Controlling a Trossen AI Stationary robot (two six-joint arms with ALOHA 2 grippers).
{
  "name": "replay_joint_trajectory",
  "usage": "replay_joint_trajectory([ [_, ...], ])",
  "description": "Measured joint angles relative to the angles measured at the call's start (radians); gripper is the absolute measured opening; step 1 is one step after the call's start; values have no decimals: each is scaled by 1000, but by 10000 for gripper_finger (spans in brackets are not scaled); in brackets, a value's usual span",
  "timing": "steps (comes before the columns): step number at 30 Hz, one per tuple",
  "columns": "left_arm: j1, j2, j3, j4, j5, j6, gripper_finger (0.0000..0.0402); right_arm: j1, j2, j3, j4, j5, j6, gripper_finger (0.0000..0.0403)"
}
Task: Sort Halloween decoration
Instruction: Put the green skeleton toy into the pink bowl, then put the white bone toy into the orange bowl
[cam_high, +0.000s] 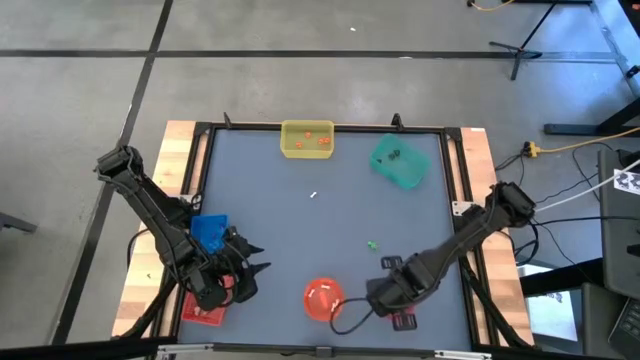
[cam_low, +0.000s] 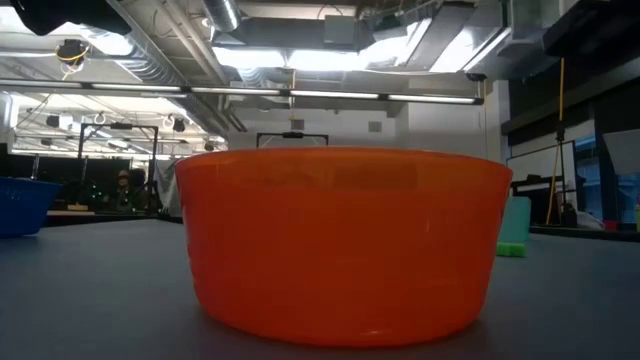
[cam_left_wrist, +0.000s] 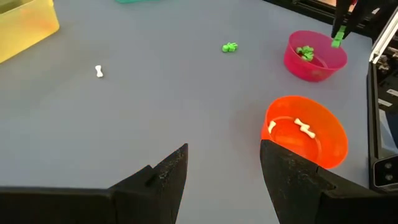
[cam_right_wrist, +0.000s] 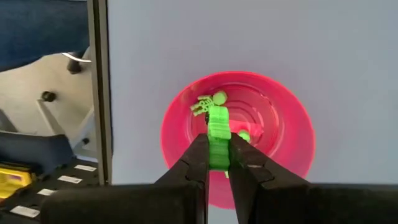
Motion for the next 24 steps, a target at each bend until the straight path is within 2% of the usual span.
replay_joint_trajectory([
  [8,0,0,0,0,0,0,185,19,0,0,0,24,-1,48],
  [19,0,0,0,0,1,-1,185,17,0,0,-22,25,-1,157],
  [24,12,0,0,1,-1,-1,185,17,0,0,-29,25,-1,184],
])
